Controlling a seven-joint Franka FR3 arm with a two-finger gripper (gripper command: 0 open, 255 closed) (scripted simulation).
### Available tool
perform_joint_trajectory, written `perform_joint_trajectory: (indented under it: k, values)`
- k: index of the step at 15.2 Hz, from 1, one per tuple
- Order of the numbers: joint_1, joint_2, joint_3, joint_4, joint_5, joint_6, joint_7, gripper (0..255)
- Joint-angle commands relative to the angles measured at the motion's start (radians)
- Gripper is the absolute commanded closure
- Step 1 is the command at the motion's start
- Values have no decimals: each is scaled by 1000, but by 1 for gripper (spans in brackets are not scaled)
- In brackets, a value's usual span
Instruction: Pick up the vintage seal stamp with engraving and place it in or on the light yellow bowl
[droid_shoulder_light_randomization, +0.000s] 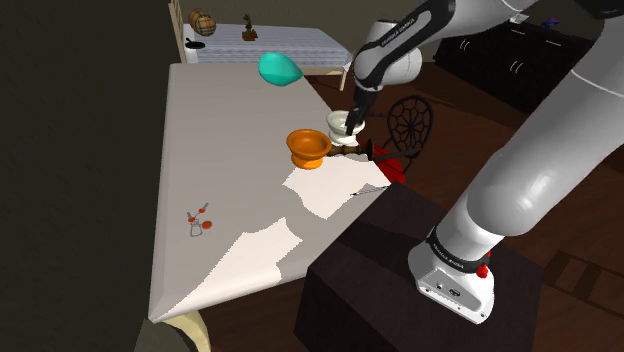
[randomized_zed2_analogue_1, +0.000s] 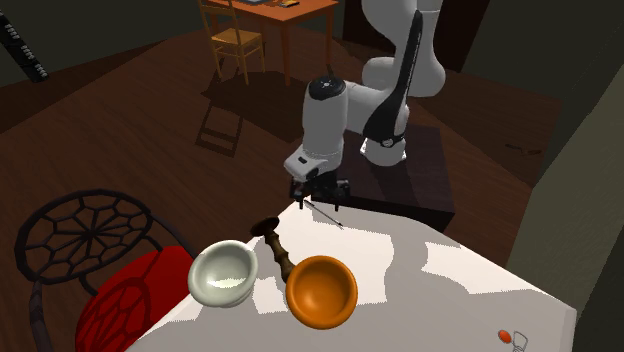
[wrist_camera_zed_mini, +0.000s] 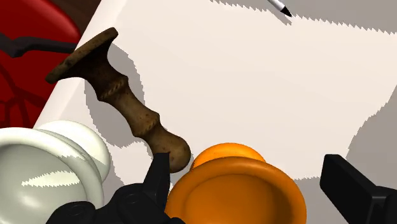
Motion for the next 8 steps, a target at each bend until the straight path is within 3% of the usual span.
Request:
perform_joint_trajectory:
  k: [1,8]
  values:
    - [-3,85,-12,32,43,52,-52,0]
    - [-79,377,24,187,221,177,-240,0]
